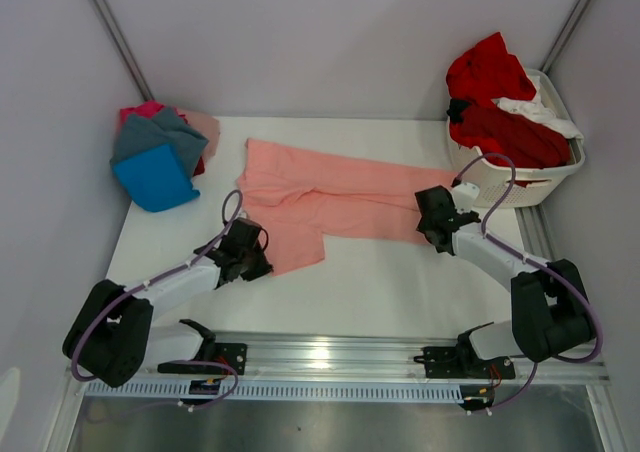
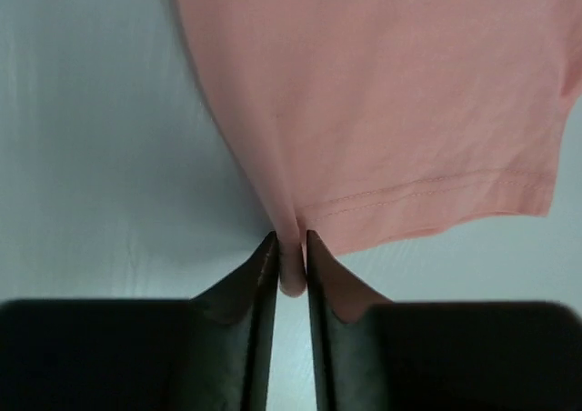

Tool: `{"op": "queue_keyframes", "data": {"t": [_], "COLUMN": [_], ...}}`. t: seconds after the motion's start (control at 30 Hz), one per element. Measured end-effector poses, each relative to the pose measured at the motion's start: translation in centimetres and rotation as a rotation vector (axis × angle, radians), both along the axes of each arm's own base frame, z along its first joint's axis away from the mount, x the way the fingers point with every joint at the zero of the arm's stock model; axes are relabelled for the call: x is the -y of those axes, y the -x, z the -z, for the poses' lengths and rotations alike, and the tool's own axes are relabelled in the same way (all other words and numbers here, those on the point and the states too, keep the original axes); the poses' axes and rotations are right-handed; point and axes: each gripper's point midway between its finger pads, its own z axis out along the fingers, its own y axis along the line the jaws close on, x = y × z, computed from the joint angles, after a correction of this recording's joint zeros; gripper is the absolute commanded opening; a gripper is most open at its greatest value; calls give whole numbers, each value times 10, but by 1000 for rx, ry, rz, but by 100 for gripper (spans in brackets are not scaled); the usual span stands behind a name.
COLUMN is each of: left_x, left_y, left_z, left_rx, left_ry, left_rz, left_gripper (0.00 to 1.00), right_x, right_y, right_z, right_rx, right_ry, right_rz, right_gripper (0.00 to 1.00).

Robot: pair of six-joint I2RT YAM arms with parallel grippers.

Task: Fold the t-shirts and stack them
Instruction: Fold the flattened tshirt in 1/3 of the way

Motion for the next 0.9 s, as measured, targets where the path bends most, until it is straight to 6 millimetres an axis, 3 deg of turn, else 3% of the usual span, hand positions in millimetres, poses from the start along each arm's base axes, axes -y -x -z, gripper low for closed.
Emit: {"op": "queue_keyframes", "data": {"t": [0.03, 0.3, 0.47, 0.67, 0.9], "left_x": [0, -6, -19, -43, -85], "left_y": [3, 17, 28, 32, 30], "left_z": [2, -1, -24, -51, -57], "left_rx": [-10, -42, 5, 74, 72], "left_ry": [1, -14, -22, -66, -108], "left_rz": [0, 10, -10, -82, -259], "left_gripper": [1, 0, 0, 0, 1], "right_x": [1, 11, 13, 18, 20], "right_y": [0, 2, 6, 21, 36], "right_z": [0, -1, 2, 16, 27], "right_rx": [0, 8, 5, -44, -89], "right_ry": [-2, -4, -12, -3, -3], "right_rz": [5, 64, 88, 99, 98], "right_gripper": [72, 73, 72, 73, 72]}}
